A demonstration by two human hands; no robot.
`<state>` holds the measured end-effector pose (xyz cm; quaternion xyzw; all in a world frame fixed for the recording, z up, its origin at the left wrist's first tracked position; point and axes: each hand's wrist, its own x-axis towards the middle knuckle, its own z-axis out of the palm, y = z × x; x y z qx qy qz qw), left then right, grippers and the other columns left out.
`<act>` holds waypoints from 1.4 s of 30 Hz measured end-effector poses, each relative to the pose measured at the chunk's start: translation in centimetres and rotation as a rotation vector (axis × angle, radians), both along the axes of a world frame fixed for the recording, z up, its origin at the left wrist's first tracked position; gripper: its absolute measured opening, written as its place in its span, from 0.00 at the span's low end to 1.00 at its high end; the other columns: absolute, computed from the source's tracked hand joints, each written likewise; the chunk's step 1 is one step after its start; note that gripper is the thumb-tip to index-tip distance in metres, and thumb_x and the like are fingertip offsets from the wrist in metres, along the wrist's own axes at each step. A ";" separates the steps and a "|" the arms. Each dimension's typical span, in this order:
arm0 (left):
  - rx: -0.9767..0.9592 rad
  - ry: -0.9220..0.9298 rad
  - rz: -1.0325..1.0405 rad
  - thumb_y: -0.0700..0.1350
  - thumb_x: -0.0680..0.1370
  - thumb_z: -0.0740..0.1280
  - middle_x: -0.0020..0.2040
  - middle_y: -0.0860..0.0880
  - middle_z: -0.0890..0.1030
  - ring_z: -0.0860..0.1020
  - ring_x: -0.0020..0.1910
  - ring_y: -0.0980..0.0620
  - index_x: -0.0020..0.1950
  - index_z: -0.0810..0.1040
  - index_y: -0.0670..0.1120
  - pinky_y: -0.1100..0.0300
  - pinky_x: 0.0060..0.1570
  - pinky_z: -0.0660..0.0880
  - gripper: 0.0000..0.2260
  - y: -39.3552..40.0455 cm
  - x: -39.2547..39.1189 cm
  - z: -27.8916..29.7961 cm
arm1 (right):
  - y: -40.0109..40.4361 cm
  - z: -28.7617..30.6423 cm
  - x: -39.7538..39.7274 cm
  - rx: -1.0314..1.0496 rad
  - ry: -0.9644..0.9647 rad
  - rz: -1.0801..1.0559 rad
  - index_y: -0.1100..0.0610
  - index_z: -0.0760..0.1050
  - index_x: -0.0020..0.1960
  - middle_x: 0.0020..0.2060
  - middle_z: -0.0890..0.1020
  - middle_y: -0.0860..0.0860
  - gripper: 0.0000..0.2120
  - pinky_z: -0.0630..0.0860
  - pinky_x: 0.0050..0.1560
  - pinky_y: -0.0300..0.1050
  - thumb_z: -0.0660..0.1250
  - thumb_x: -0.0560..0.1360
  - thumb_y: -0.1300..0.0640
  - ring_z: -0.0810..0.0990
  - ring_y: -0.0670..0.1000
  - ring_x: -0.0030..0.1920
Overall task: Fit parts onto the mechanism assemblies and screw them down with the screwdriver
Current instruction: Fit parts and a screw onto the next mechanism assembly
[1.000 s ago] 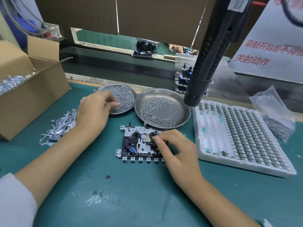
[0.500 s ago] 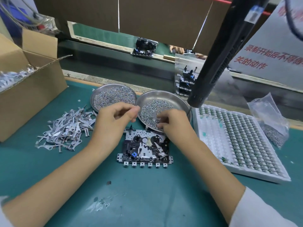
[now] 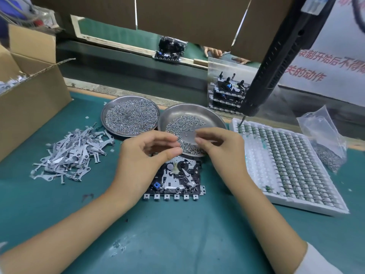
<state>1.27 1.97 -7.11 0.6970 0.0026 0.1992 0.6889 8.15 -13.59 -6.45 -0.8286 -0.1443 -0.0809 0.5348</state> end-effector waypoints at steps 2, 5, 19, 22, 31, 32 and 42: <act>-0.011 -0.023 0.020 0.40 0.63 0.76 0.39 0.53 0.85 0.83 0.41 0.56 0.44 0.82 0.47 0.69 0.43 0.76 0.11 -0.1 -0.1 -0.1 | 0.2 0.6 -0.9 0.252 0.124 0.036 0.50 0.82 0.42 0.37 0.85 0.47 0.11 0.77 0.42 0.33 0.75 0.67 0.66 0.84 0.44 0.41; -0.053 -0.052 0.048 0.43 0.63 0.76 0.40 0.53 0.85 0.84 0.42 0.55 0.46 0.82 0.49 0.68 0.43 0.77 0.12 -0.2 -0.2 -0.1 | 0.8 1.0 -2.6 0.617 0.384 0.185 0.55 0.83 0.41 0.39 0.85 0.56 0.08 0.79 0.40 0.37 0.75 0.62 0.63 0.85 0.51 0.41; 0.009 -0.161 0.052 0.42 0.65 0.75 0.40 0.56 0.85 0.84 0.43 0.56 0.49 0.81 0.52 0.66 0.48 0.77 0.14 -0.4 -0.6 -0.2 | 1.1 1.5 -3.9 0.707 0.585 0.236 0.62 0.79 0.43 0.35 0.85 0.56 0.12 0.78 0.35 0.34 0.73 0.61 0.64 0.84 0.48 0.34; -0.022 -0.178 0.042 0.43 0.65 0.75 0.40 0.55 0.85 0.84 0.42 0.54 0.49 0.82 0.51 0.66 0.46 0.77 0.13 -0.4 -0.5 -0.2 | 1.1 1.5 -4.0 0.729 0.595 0.244 0.63 0.79 0.43 0.34 0.85 0.55 0.12 0.78 0.35 0.33 0.73 0.60 0.64 0.84 0.48 0.34; 0.084 -0.212 0.020 0.42 0.66 0.75 0.40 0.57 0.85 0.84 0.43 0.57 0.49 0.81 0.52 0.66 0.48 0.77 0.13 -0.3 -0.5 -0.3 | 0.4 1.9 -3.7 0.599 0.567 0.269 0.61 0.80 0.42 0.33 0.85 0.55 0.12 0.78 0.35 0.34 0.74 0.59 0.62 0.83 0.48 0.32; 0.115 -0.222 0.016 0.43 0.66 0.74 0.41 0.57 0.85 0.84 0.44 0.57 0.49 0.82 0.52 0.66 0.50 0.76 0.12 -0.2 -0.5 -0.3 | 0.2 2.0 -3.6 0.578 0.571 0.277 0.61 0.80 0.42 0.34 0.85 0.56 0.12 0.78 0.35 0.34 0.74 0.58 0.62 0.83 0.48 0.32; 0.351 -0.366 -0.014 0.41 0.71 0.72 0.43 0.54 0.84 0.81 0.44 0.59 0.50 0.81 0.50 0.67 0.49 0.74 0.09 -0.2 -0.6 -0.2 | -0.3 1.8 -3.3 0.558 0.682 0.420 0.58 0.84 0.42 0.41 0.85 0.56 0.10 0.79 0.38 0.36 0.74 0.61 0.60 0.84 0.50 0.39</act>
